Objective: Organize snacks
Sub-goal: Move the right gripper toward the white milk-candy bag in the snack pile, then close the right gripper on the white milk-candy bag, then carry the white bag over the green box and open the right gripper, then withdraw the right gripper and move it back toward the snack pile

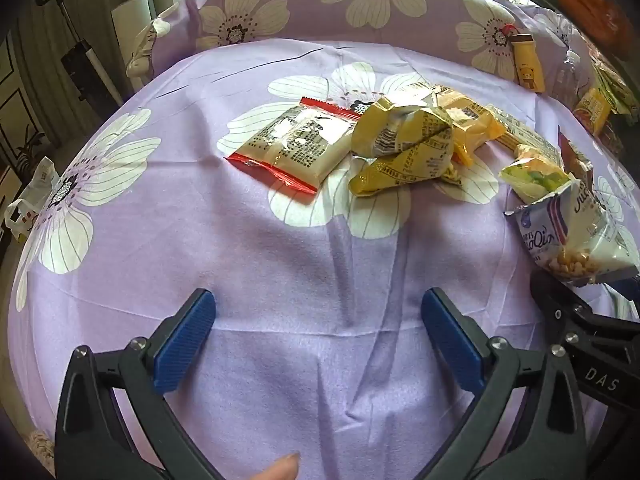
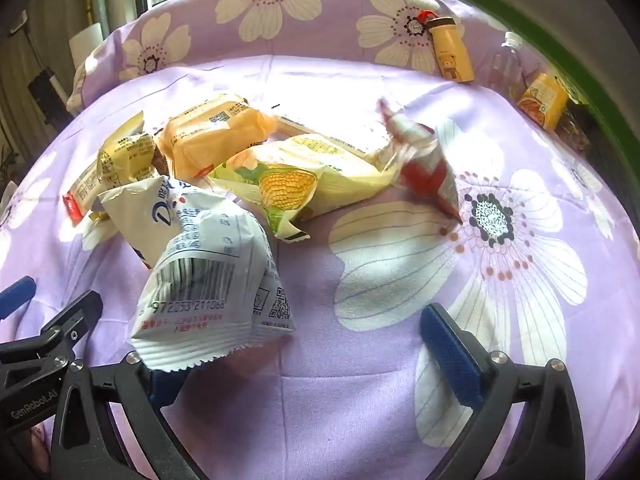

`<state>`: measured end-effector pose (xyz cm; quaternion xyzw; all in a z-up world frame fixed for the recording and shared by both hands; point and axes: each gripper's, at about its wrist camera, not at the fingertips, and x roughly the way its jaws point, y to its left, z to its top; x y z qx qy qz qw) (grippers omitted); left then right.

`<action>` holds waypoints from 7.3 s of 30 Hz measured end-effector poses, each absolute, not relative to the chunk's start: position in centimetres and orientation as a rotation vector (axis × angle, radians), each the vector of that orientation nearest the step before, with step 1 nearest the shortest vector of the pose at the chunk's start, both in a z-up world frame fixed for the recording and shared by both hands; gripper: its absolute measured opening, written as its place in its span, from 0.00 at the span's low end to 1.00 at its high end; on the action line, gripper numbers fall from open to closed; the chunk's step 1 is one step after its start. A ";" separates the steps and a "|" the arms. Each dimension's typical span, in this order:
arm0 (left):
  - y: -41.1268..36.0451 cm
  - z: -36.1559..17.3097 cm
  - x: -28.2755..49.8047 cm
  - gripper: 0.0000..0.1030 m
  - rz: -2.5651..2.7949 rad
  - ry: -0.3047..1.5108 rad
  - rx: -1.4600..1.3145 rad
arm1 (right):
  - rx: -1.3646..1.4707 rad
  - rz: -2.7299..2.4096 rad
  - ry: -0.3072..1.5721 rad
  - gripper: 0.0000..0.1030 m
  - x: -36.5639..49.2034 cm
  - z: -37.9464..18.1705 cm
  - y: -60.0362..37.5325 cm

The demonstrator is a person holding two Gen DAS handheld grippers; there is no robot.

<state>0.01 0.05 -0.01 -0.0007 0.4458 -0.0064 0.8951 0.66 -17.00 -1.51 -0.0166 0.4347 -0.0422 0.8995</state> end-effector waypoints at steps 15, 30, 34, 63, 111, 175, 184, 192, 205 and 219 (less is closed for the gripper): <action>0.1 0.0 0.0 1.00 -0.011 0.920 0.002 | -0.030 -0.086 0.893 1.00 0.7 -1.5 -17.1; 0.1 0.0 0.0 1.00 -0.010 0.920 0.003 | -0.032 -0.086 0.895 1.00 0.7 -1.5 -17.0; 0.1 0.0 0.0 1.00 -0.010 0.921 0.004 | -0.032 -0.086 0.895 1.00 0.7 -1.5 -17.0; 0.4 0.1 0.2 1.00 -0.032 0.948 -0.003 | -0.029 -0.083 0.902 1.00 0.9 -1.4 -17.1; -6.6 5.3 -2.1 0.32 -0.504 0.958 -0.212 | 0.441 0.377 1.013 0.42 1.6 2.6 -18.1; -20.8 11.4 -4.2 0.63 -0.864 0.836 -0.068 | 0.662 -0.085 0.681 0.65 -7.2 9.3 -36.7; -11.2 12.6 -3.6 0.84 -0.613 0.753 -0.144 | 0.495 -0.091 0.599 0.80 -7.2 11.1 -30.9; -2.8 10.3 -2.1 0.84 -0.395 0.750 -0.198 | 0.377 0.143 0.621 0.80 -6.8 9.2 -24.8; 2.3 6.9 -0.7 0.84 -0.302 0.786 -0.309 | 0.203 0.091 0.643 0.80 -10.4 7.3 -18.8; 3.3 6.2 -0.6 0.84 -0.311 0.790 -0.346 | 0.256 0.059 0.682 0.80 -11.0 4.2 -19.1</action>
